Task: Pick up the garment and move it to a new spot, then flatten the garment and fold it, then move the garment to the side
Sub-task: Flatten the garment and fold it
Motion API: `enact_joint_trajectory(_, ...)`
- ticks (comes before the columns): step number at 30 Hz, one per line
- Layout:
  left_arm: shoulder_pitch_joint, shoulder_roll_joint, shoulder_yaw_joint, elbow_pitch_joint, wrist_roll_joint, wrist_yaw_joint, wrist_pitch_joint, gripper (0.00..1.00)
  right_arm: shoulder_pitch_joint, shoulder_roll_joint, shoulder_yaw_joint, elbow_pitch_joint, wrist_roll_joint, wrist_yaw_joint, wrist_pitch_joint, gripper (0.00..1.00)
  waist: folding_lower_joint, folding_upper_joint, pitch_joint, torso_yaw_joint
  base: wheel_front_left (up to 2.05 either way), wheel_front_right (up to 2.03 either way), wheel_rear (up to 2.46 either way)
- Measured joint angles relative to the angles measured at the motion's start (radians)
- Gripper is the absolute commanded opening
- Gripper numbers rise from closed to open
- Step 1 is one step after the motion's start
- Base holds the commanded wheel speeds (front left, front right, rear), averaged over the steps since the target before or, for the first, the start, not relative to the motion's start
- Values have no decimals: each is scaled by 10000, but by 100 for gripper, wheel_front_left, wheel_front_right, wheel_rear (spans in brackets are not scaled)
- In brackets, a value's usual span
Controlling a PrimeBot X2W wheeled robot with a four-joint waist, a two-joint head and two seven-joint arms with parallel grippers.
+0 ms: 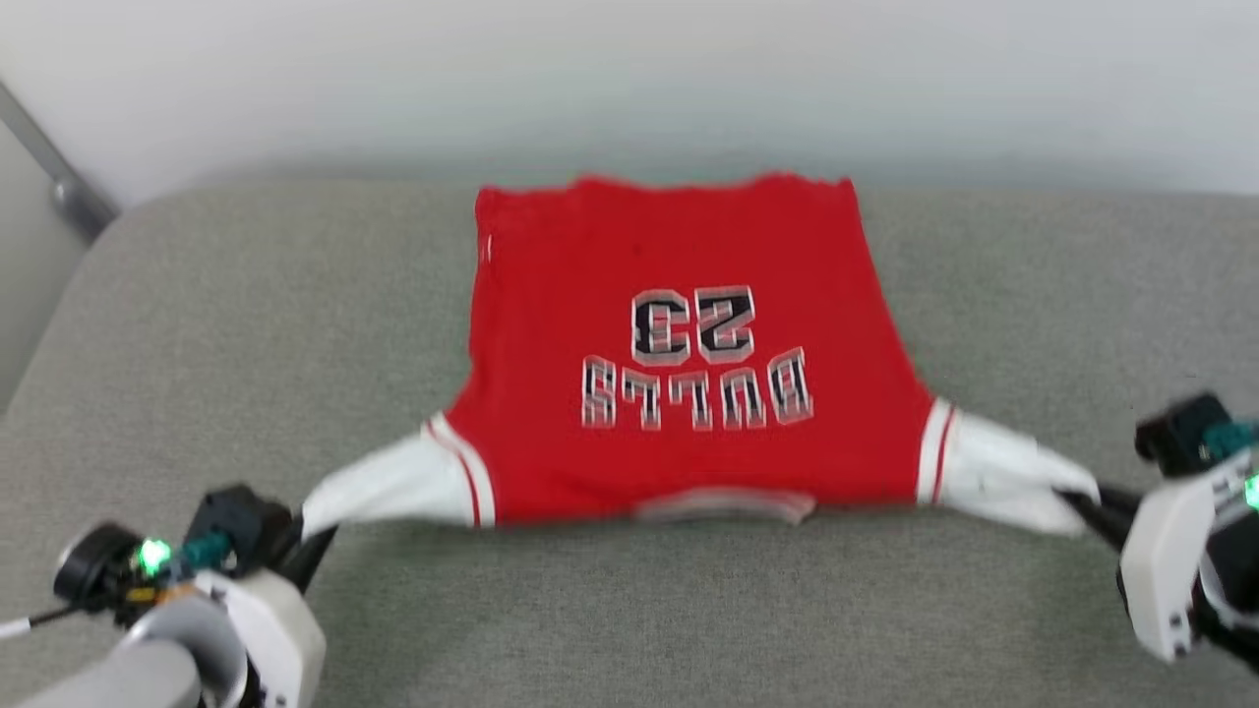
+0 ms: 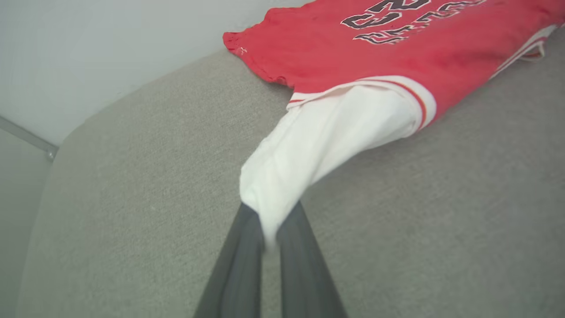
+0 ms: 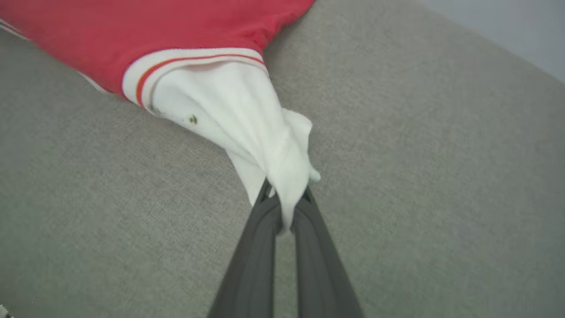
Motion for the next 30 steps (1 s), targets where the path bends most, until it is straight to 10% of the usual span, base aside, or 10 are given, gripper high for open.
enact_joint_trajectory(20,3020,765,-767,-1561,-953,989,167,0,6326,-1467,-2922,-3137,940,0,2698,0,-1,0,-1314,284,0,0,0)
enact_joint_trajectory(21,3019,731,-771,-1565,-930,997,173,0,6396,-1371,-3158,-3189,763,2,2769,14,-1,0,-1295,297,0,0,0)
enact_joint_trajectory(23,3005,627,-784,-1574,-828,997,205,0,6454,-1175,-3741,-3312,416,0,2805,100,0,0,-1255,324,0,0,0)
enact_joint_trajectory(30,2648,376,-802,-1626,-407,1024,305,0,5614,-558,-5873,-3992,-798,0,3179,100,1,0,-908,515,0,0,0)
